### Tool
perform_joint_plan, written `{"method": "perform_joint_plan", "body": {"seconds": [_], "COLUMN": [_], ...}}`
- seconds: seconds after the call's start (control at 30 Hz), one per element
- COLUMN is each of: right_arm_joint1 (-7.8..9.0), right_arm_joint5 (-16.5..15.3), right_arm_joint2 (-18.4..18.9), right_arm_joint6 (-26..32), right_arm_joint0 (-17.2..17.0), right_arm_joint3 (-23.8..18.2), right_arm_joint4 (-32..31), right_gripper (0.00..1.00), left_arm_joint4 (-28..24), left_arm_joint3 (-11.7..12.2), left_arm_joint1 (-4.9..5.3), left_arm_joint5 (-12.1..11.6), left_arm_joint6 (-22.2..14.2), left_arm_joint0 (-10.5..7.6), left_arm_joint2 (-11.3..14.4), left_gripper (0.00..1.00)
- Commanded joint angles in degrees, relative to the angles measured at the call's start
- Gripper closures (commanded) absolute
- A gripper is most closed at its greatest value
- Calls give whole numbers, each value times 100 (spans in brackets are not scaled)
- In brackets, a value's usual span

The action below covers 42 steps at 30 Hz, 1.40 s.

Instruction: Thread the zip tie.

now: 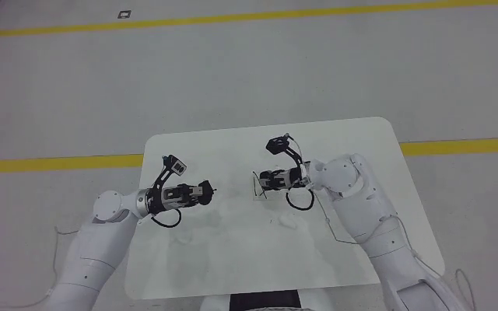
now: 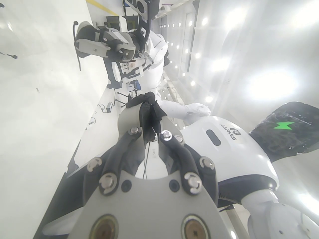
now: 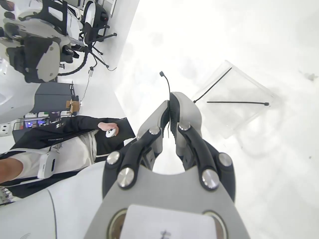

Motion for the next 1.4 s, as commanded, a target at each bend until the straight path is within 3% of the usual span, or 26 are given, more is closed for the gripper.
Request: {"method": "perform_joint_plan", "body": {"seconds": [0.0,0.27,0.33,0.43,0.57,0.77,1.03,1.37], "right_arm_joint1": [0,0,-2,-4,-12,-4,9,-1], "right_arm_joint5": [4,4,43,78,89,1,-162,-143], "right_arm_joint2": [0,0,25,90,163,146,111,100], "right_arm_joint6": [-3,-3,-263,-831,-1585,-2444,-3170,-3302], "right_arm_joint0": [0,0,-47,-113,-318,-698,-980,-1014], "right_arm_joint3": [-2,-2,-22,-114,-251,-529,-682,-712], "right_arm_joint4": [-4,-4,81,362,823,1070,1303,1439], "right_gripper": [100,100,100,100,100,100,100,100], "left_arm_joint4": [0,0,0,412,865,1260,1201,1280], "left_arm_joint3": [0,0,0,-170,-428,-577,-489,-519], "left_arm_joint1": [0,0,0,-13,-93,-271,-565,-588], "left_arm_joint5": [0,0,0,0,0,0,0,6], "left_arm_joint6": [0,0,0,451,895,1386,1608,1690], "left_arm_joint0": [0,0,0,17,86,111,103,100], "left_arm_joint2": [0,0,0,-24,-28,-35,-201,-220], "left_gripper": [100,100,100,100,100,100,100,100]}}
